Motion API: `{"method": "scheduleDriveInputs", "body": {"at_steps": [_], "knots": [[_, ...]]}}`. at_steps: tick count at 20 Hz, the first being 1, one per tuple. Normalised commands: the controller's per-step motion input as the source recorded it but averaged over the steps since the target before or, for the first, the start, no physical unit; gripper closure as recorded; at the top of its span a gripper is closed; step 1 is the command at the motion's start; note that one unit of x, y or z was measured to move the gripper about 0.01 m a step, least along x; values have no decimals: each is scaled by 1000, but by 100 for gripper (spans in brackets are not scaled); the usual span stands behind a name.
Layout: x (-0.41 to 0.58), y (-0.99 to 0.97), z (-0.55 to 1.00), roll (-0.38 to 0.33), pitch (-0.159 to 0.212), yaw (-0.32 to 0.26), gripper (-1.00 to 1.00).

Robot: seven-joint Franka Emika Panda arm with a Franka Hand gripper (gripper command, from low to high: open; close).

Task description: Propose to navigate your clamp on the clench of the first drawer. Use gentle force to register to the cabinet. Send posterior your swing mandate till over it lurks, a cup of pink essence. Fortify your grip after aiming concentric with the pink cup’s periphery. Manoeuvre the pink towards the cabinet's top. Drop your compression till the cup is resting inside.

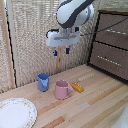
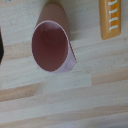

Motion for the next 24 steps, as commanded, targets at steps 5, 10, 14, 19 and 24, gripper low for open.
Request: {"method": "scheduleDriveInputs", "body": {"at_steps": [5, 10, 14, 19, 24], "knots": [[-125, -141, 134, -312, 0, 161, -100], [-106, -131, 155, -312, 0, 155, -100], [-95, -138, 130, -315, -3, 158, -100], [-37, -145, 102, -324, -12, 146, -100], [0, -152, 61, -342, -16, 118, -100]]}}
